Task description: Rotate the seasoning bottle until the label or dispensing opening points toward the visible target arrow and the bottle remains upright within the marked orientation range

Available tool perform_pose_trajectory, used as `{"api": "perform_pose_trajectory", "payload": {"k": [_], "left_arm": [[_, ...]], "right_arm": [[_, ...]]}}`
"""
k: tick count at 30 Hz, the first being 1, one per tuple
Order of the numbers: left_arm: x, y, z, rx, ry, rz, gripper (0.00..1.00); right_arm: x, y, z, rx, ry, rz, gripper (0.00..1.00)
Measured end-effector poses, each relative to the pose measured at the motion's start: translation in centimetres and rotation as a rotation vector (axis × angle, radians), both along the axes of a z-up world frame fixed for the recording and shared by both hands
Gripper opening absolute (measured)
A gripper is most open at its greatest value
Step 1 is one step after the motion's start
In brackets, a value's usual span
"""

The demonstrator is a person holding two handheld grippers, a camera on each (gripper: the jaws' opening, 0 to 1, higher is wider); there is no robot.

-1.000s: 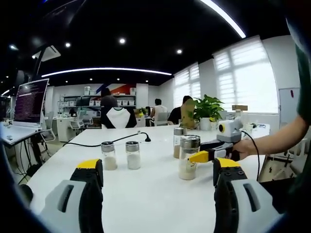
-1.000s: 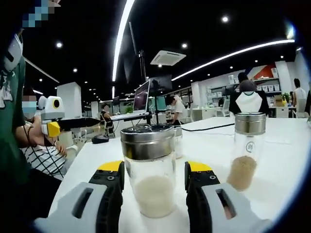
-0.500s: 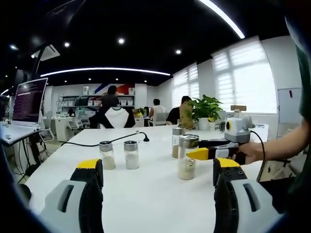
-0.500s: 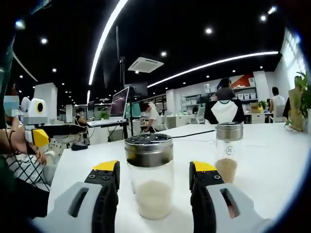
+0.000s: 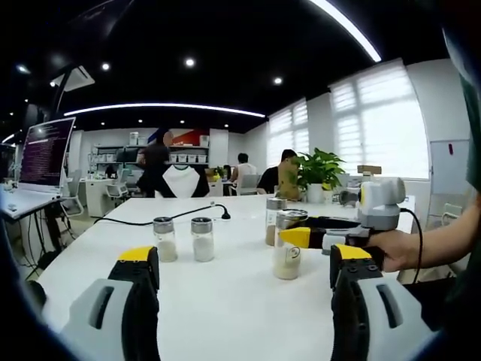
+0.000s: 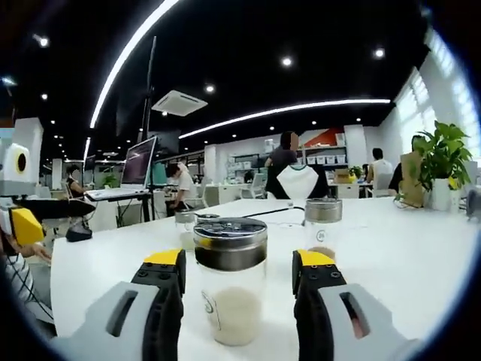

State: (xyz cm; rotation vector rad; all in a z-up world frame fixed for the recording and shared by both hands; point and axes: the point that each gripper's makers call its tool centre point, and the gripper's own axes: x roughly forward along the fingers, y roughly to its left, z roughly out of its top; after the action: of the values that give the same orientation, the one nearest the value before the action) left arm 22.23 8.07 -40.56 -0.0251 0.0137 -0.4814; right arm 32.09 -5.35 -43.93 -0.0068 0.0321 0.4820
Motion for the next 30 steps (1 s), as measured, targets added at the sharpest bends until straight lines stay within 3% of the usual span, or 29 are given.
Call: {"api": "perform_pose_trajectory", "payload": {"k": [3, 6, 15, 19, 26, 30], "left_arm": [[0.0, 0.0, 0.0, 0.002, 0.000, 0.001, 0.99], [0.1, 0.0, 0.0, 0.001, -0.001, 0.001, 0.99], [0.1, 0.2, -0.2, 0.002, 0.007, 0.008, 0.99], [0.1, 0.1, -0.2, 0.004, 0.007, 0.006, 0.99], [0.1, 0.0, -0.2, 0.004, 0.007, 0.001, 0.99], [-0.1, -0.4, -0.2, 0.038, 0.002, -0.011, 0.99]], "right_arm": [[0.5, -0.2, -0.5, 0.012, 0.041, -0.060, 0.56], [0.5, 0.4, -1.1, 0.028, 0.066, -0.045, 0.55], [0.6, 0.6, -1.2, -0.002, 0.058, -0.072, 0.45], [0.3, 1.2, -1.0, -0.032, 0.039, -0.042, 0.39], [0.3, 0.9, -1.1, -0.044, 0.047, -0.040, 0.38], [0.3, 0.9, -1.1, -0.043, 0.050, -0.034, 0.38]]}}
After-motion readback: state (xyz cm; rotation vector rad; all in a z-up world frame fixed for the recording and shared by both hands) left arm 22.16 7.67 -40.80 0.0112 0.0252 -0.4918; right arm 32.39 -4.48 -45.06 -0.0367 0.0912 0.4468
